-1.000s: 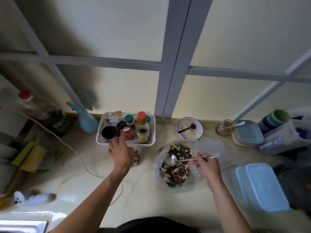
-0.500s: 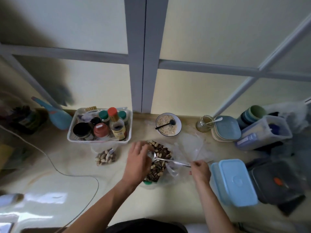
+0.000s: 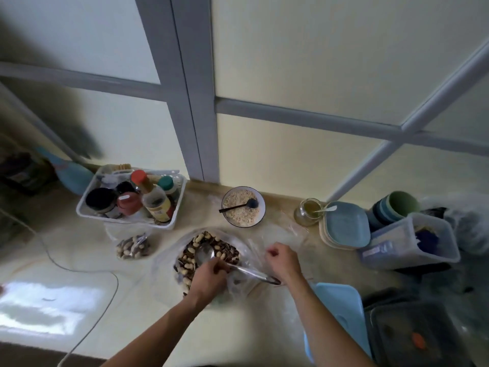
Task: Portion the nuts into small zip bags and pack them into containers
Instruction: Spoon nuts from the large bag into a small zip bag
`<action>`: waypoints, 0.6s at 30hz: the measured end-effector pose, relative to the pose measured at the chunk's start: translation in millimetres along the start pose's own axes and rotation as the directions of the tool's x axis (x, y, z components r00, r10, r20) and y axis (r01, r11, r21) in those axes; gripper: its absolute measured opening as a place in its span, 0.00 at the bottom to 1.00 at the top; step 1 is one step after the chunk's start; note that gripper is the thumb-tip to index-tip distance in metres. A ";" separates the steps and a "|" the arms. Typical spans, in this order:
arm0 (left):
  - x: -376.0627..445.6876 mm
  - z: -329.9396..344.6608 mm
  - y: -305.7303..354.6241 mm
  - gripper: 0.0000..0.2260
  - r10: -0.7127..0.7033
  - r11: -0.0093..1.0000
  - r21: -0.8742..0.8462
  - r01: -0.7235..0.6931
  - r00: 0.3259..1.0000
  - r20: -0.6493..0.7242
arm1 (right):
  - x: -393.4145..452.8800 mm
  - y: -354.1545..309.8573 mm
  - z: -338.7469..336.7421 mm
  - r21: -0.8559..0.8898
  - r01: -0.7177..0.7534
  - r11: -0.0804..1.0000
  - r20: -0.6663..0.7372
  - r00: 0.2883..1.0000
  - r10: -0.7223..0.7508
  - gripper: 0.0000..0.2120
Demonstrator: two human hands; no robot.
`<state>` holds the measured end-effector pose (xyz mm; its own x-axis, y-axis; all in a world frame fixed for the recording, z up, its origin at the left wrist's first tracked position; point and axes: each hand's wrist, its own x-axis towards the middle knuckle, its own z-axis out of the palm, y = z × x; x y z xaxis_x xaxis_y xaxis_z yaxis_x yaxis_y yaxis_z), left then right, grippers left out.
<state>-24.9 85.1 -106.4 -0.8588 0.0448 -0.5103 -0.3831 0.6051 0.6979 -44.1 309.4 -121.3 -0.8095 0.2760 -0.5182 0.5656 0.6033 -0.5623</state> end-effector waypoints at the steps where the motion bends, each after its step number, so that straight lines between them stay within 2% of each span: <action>1: -0.7 0.5 -0.7 0.13 -0.015 1.000 -0.007 0.015 0.999 -0.031 | 2.8 -3.4 2.9 0.006 0.043 0.999 0.079 0.996 -0.043 0.07; 3: -3.0 1.6 -2.2 0.14 -0.027 1.000 -0.008 0.026 0.997 -0.070 | 8.9 -5.6 10.2 -0.029 0.086 0.996 0.144 0.986 -0.081 0.08; 5: -6.2 2.7 -5.2 0.14 -0.055 0.998 -0.035 0.052 0.995 -0.087 | 12.4 -5.4 16.5 -0.068 0.106 0.992 0.097 0.990 -0.099 0.07; 7: -8.4 2.5 -7.3 0.14 -0.072 0.996 -0.066 0.065 0.991 -0.111 | 11.8 -6.9 18.6 -0.030 0.114 0.993 0.053 0.992 -0.112 0.07; 10: -11.5 1.8 -7.4 0.13 -0.071 0.993 -0.098 0.058 0.989 -0.131 | 7.5 -9.2 18.4 0.039 0.163 0.986 0.059 0.984 -0.166 0.09; 12: -13.4 1.1 -5.2 0.13 -0.053 0.995 -0.097 0.040 0.989 -0.136 | 2.2 -7.3 18.9 -0.005 0.216 0.976 0.071 0.974 -0.215 0.09; 14: -15.8 -0.9 -0.4 0.13 -0.028 0.996 -0.092 0.016 0.991 -0.132 | -4.4 -4.2 18.7 -0.018 0.197 0.980 0.005 0.980 -0.197 0.09; 17: -19.2 -4.9 9.1 0.14 0.027 0.994 -0.101 -0.039 0.993 -0.113 | -13.6 -4.3 10.9 0.084 0.132 0.988 -0.188 0.975 -0.115 0.08; 18: -20.1 -6.7 10.8 0.14 0.044 0.993 -0.105 -0.055 0.994 -0.105 | -15.7 -5.5 8.8 0.098 0.142 0.985 -0.204 0.972 -0.120 0.07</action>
<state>-14.1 85.4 -85.3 -0.9056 -0.0124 -0.4240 -0.3691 0.5154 0.7734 -33.0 295.1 -115.8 -0.8865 0.3486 -0.3043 0.4574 0.5604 -0.6905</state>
